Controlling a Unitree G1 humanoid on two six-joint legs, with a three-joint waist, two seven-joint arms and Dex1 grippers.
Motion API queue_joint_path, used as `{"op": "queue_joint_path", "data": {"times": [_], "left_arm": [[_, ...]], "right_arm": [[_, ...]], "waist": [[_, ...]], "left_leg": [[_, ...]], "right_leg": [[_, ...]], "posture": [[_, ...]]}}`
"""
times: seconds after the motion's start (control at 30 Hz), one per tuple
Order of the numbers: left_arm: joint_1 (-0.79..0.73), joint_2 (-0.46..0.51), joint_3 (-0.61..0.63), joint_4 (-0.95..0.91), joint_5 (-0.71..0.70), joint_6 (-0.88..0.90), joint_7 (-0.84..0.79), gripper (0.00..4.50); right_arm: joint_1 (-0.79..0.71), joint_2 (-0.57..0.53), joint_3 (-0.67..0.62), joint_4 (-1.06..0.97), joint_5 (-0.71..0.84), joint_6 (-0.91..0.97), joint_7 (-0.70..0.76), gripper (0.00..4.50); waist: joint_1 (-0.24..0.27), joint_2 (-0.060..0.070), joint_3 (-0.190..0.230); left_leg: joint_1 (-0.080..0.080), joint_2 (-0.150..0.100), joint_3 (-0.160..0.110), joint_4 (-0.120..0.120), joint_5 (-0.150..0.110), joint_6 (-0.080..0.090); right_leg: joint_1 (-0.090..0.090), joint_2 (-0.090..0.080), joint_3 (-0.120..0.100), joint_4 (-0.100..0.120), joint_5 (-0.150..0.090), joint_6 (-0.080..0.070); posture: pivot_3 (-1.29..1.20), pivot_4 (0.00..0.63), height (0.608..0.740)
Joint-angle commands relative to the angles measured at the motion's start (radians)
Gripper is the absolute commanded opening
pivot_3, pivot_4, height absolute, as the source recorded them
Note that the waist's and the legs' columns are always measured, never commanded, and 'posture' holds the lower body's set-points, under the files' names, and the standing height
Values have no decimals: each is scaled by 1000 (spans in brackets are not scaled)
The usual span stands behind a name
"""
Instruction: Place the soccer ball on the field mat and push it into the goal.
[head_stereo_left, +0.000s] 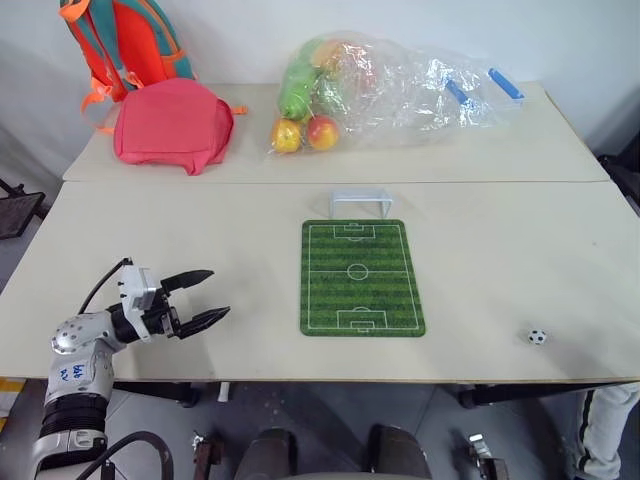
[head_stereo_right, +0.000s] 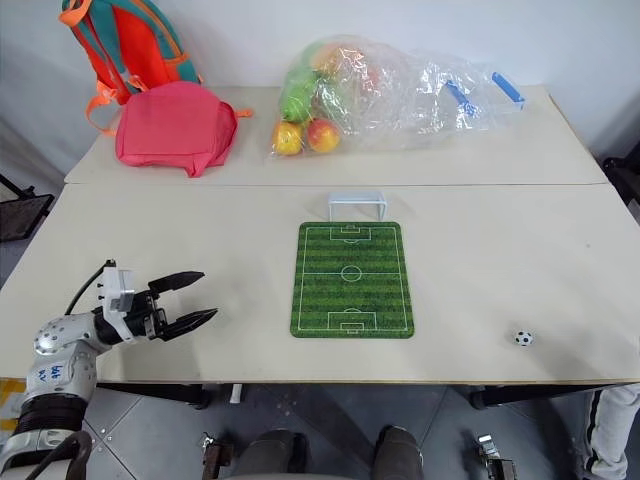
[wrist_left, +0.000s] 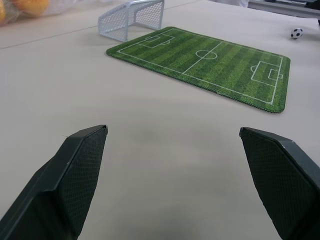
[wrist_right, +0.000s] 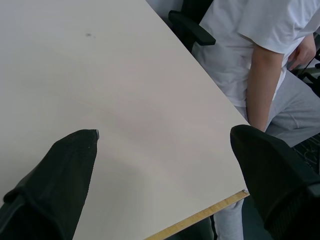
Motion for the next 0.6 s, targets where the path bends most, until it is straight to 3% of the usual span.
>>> {"op": "queue_joint_path", "data": {"times": [0.03, 0.13, 0.37, 0.5, 0.6], "left_arm": [[-10, 15, -2, -14, -10, 1, -35, 4500], [-15, 15, -6, -17, -4, 32, -19, 4500], [-41, 7, -24, -5, 5, 27, -23, 4500], [-62, -25, -54, -16, 5, 24, -29, 4500], [-70, -44, -78, -24, 11, 20, -36, 4500]], "right_arm": [[5, 4, -41, -50, 22, 1, -17, 4436], [12, 18, -42, -100, 32, 16, -34, 4436], [58, 80, -10, -431, 119, 121, -73, 4436], [114, 107, 143, -638, 124, 182, -45, 4436], [111, 109, 203, -636, 113, 198, -36, 4436]], "waist": [[0, 0, 0], [0, 0, 0], [2, 0, 0], [2, 0, 0], [2, -1, 1]], "left_leg": [[0, 0, 0, 0, 0, 0], [0, 0, 1, 0, 0, 0], [0, 0, 1, 0, 0, 0], [0, 1, 2, 0, -1, -1], [0, 2, 3, 1, -2, 0]], "right_leg": [[0, 0, 0, 0, 0, 0], [-1, 0, 1, 0, 0, 0], [-2, 0, 2, 1, 0, 0], [-2, 2, 3, 2, 0, 0], [-2, 2, 4, 2, 0, 0]], "posture": [[0, 150, 740], [0, 150, 740], [0, 150, 740], [0, 150, 740], [0, 150, 740]]}}
